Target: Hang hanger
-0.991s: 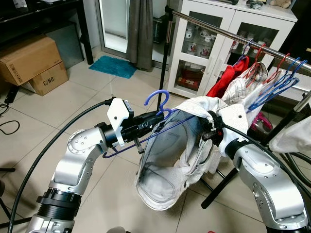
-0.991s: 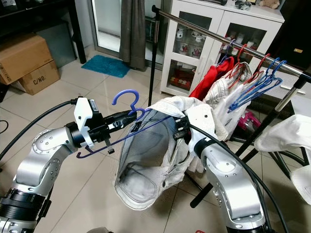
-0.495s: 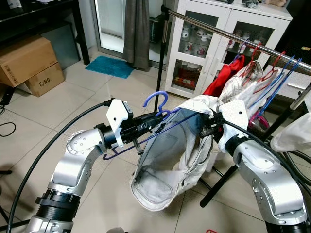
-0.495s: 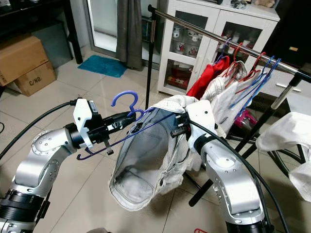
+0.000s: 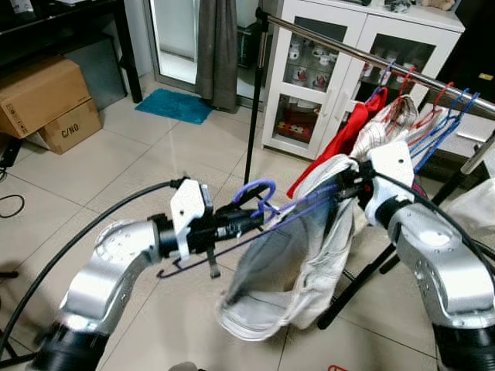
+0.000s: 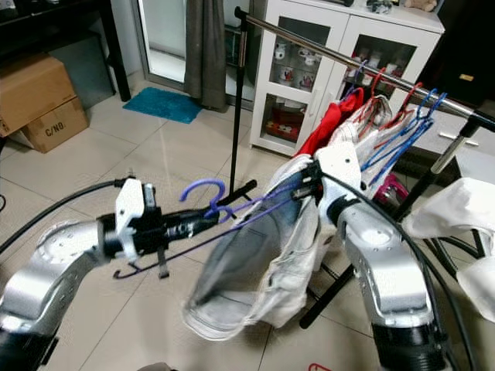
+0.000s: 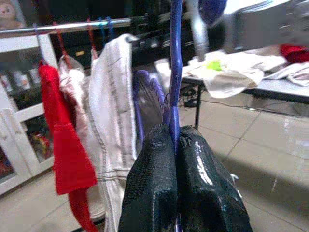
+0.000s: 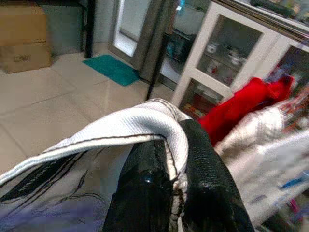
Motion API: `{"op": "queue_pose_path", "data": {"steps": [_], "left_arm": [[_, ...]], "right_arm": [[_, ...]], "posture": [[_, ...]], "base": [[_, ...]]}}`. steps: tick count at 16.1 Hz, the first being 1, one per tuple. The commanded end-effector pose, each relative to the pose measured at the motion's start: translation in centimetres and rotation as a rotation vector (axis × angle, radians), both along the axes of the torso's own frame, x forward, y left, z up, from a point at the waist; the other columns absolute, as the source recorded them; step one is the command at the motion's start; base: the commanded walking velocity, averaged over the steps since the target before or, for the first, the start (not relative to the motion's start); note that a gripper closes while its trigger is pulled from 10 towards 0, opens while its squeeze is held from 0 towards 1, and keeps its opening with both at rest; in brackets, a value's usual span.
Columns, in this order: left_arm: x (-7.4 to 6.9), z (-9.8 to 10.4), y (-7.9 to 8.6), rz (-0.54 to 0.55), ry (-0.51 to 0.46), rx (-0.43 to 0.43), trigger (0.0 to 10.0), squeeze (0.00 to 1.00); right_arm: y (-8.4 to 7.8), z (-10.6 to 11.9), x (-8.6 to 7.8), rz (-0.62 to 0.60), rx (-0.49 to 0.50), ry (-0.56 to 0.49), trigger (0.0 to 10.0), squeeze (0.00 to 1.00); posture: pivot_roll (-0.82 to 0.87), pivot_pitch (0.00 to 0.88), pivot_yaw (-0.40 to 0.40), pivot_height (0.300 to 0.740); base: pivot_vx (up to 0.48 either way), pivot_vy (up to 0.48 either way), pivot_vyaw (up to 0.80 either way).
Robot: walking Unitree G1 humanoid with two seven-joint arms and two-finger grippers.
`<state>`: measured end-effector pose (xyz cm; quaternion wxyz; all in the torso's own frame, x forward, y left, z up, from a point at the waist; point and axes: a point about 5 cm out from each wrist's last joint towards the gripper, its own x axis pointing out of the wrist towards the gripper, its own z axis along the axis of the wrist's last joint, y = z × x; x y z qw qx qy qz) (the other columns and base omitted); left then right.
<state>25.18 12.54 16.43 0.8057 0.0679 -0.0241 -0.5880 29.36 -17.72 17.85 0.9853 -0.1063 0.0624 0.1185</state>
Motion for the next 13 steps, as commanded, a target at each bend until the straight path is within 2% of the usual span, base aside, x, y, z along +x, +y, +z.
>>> {"op": "queue_pose_path", "data": {"steps": [1, 2, 4, 5, 9, 11, 12, 13], "left_arm": [[-1.5, 1.0, -0.8, -0.066, -0.014, -0.026, 0.0, 0.00], [-2.3, 1.3, -1.0, -0.078, -0.011, -0.034, 0.0, 0.00], [-2.8, 1.6, -1.1, -0.082, -0.012, -0.035, 0.0, 0.00], [-3.1, 2.1, -1.0, -0.070, -0.025, -0.045, 0.0, 0.00], [-3.5, 4.0, -0.4, -0.027, -0.051, -0.074, 0.0, 0.00], [-4.0, 4.4, 0.1, -0.027, -0.038, -0.054, 0.0, 0.00], [-4.2, 3.8, 1.0, -0.004, -0.017, -0.006, 0.0, 0.00], [-4.3, 3.7, 1.3, 0.008, -0.010, 0.007, 0.0, 0.00]], "right_arm": [[-1.5, 0.7, 0.4, -0.058, -0.003, -0.037, 0.0, 0.00], [-1.9, 0.1, 0.5, -0.078, 0.001, -0.017, 0.0, 0.00], [-2.1, -0.5, 0.5, -0.083, 0.000, -0.001, 0.0, 0.00], [-2.2, -1.5, 0.5, -0.088, 0.008, 0.032, 0.0, 0.00], [-2.8, -4.4, -0.2, -0.117, 0.028, 0.118, 0.0, 0.00], [-3.1, -5.3, -0.6, -0.142, 0.063, 0.138, 0.0, 0.00], [-3.6, -5.1, -0.7, -0.158, 0.112, 0.113, 0.0, 0.00], [-3.8, -4.8, -0.7, -0.164, 0.149, 0.094, 0.0, 0.00]], "posture": [[0.04, 0.000, -0.094, 0.740], [0.04, 0.000, -0.097, 0.740], [0.04, 0.000, -0.101, 0.740], [0.04, 0.000, -0.104, 0.740], [0.05, 0.000, -0.106, 0.740], [0.05, 0.000, -0.102, 0.740], [0.05, 0.000, -0.098, 0.740], [0.05, 0.000, -0.097, 0.740]], "base": [[0.000, 0.000, 0.00], [0.000, 0.000, 0.00], [0.000, 0.000, 0.00], [0.000, 0.000, 0.00], [0.000, 0.000, 0.00], [0.000, 0.000, 0.00], [0.000, 0.000, 0.00], [0.000, 0.000, 0.00]]}}
